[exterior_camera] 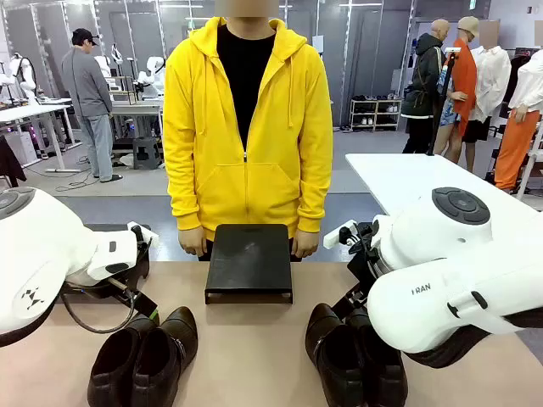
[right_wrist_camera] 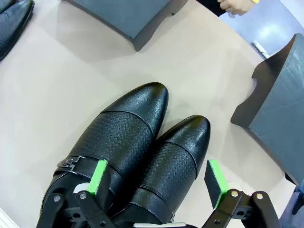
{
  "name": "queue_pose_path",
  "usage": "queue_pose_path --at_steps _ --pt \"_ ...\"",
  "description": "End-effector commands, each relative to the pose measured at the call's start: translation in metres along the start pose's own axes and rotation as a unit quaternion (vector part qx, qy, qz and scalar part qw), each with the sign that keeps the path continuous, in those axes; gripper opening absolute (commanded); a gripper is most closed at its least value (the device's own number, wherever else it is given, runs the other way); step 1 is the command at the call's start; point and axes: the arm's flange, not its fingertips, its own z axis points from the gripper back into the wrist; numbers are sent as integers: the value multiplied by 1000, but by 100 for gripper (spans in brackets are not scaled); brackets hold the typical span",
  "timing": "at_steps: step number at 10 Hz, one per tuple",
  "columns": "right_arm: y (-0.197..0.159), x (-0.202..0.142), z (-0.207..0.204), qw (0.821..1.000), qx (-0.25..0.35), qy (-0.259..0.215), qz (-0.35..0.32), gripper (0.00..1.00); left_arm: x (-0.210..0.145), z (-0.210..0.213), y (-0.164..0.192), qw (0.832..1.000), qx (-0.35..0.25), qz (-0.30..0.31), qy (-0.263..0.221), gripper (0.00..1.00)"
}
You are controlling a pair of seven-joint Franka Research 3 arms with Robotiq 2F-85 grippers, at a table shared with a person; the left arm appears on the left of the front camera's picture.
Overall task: Place the shoes on the stand as instructed by the person.
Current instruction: Pick up one pair of Shoes and place it on the Shoes Stand indicated by the person.
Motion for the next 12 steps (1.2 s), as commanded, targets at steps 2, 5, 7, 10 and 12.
queue_pose_path --at_steps 2,5,7,10,12 --pt "0 0 0 1000 0 0 0 100 0 0 0 1000 0 0 0 100" --pt "0 0 0 1000 0 0 0 100 0 0 0 1000 0 0 0 100" --pt "0 0 0 1000 0 0 0 100 0 0 0 1000 0 0 0 100" --pt "0 0 0 1000 0 0 0 100 0 0 0 1000 0 0 0 100" --pt "-8 10 18 1000 13 -10 -1 100 9 15 4 1000 -2 -9 5 100"
